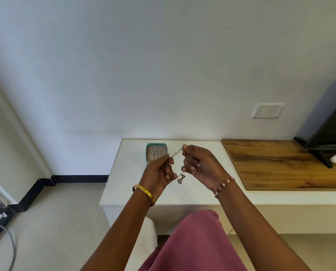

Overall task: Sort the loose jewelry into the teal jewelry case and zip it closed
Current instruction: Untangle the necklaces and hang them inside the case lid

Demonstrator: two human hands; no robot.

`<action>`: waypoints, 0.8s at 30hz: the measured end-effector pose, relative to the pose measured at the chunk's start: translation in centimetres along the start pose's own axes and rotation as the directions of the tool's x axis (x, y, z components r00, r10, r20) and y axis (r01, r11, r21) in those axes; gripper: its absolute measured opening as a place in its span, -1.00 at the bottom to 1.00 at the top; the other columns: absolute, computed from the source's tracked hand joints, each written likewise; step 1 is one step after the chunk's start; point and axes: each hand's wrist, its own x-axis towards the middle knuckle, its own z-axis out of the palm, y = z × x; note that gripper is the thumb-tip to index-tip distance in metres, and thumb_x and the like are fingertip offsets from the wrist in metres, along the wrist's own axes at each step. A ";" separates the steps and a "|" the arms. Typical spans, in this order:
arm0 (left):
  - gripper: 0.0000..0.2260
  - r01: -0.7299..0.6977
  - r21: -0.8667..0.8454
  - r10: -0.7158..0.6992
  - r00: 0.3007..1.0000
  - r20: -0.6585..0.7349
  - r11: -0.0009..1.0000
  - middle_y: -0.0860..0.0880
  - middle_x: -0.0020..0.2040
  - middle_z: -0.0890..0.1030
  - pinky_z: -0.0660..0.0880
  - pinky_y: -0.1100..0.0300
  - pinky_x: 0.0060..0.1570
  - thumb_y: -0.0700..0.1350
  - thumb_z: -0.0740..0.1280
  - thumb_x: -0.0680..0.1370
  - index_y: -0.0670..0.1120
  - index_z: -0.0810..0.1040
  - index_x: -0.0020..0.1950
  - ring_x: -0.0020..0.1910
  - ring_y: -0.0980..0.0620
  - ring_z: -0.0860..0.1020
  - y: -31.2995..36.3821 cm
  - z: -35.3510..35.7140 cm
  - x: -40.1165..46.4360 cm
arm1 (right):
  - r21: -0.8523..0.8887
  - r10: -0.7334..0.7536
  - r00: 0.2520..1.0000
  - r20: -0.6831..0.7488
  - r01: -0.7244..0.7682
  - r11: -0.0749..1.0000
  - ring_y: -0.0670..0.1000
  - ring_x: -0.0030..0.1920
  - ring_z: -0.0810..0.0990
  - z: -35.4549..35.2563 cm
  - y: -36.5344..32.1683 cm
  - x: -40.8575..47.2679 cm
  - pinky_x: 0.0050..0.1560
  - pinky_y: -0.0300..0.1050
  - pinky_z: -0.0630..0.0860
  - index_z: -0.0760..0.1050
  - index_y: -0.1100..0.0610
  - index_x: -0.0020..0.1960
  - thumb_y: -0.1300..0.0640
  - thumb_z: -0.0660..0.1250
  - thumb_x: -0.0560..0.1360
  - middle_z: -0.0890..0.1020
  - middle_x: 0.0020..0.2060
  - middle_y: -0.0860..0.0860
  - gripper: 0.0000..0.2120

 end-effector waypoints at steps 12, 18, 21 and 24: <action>-0.83 -0.074 0.211 0.060 0.995 0.073 0.975 0.03 -0.54 0.40 0.32 0.29 -0.42 -0.17 0.18 0.56 -0.17 0.50 -0.18 -0.65 0.18 0.21 1.6 -0.3 -0.1 | 0.161 -0.062 0.998 0.002 0.061 0.985 -0.01 -0.51 0.44 -0.4 1.4 -0.1 -0.30 -0.12 0.56 0.48 0.22 -0.27 0.25 0.19 0.51 0.43 -0.59 0.03 -0.79; -0.79 -0.057 -0.106 0.062 0.997 0.042 0.993 -0.02 -0.56 0.44 0.60 0.18 -0.26 -0.23 0.12 0.57 -0.19 0.46 -0.21 -0.54 0.08 0.47 1.6 -0.5 0.3 | 0.154 -0.029 1.000 0.006 0.028 0.988 -0.06 -0.54 0.37 -0.9 1.7 0.4 -0.28 -0.10 0.58 0.53 0.20 -0.36 0.30 0.17 0.52 0.42 -0.57 0.01 -0.68; -0.79 -0.017 -0.194 0.030 0.997 0.065 0.981 -0.01 -0.56 0.40 0.56 0.23 -0.38 -0.21 0.10 0.57 -0.17 0.45 -0.21 -0.57 0.11 0.40 1.2 -0.7 0.7 | 0.064 -0.011 0.999 0.032 0.009 0.998 -0.08 -0.57 0.29 -0.7 2.1 0.7 -0.28 -0.11 0.56 0.53 0.27 -0.22 0.25 0.17 0.53 0.30 -0.62 -0.03 -0.77; -0.84 -0.014 -0.116 0.021 0.998 0.059 0.993 0.01 -0.53 0.38 0.36 0.34 -0.54 -0.20 0.12 0.56 -0.18 0.45 -0.14 -0.60 0.15 0.28 0.7 -1.2 1.1 | -0.171 -0.008 0.999 0.051 0.017 0.985 -0.10 -0.56 0.27 -0.3 2.4 0.8 -0.18 -0.11 0.53 0.53 0.29 -0.11 0.27 0.19 0.54 0.35 -0.63 -0.08 -0.84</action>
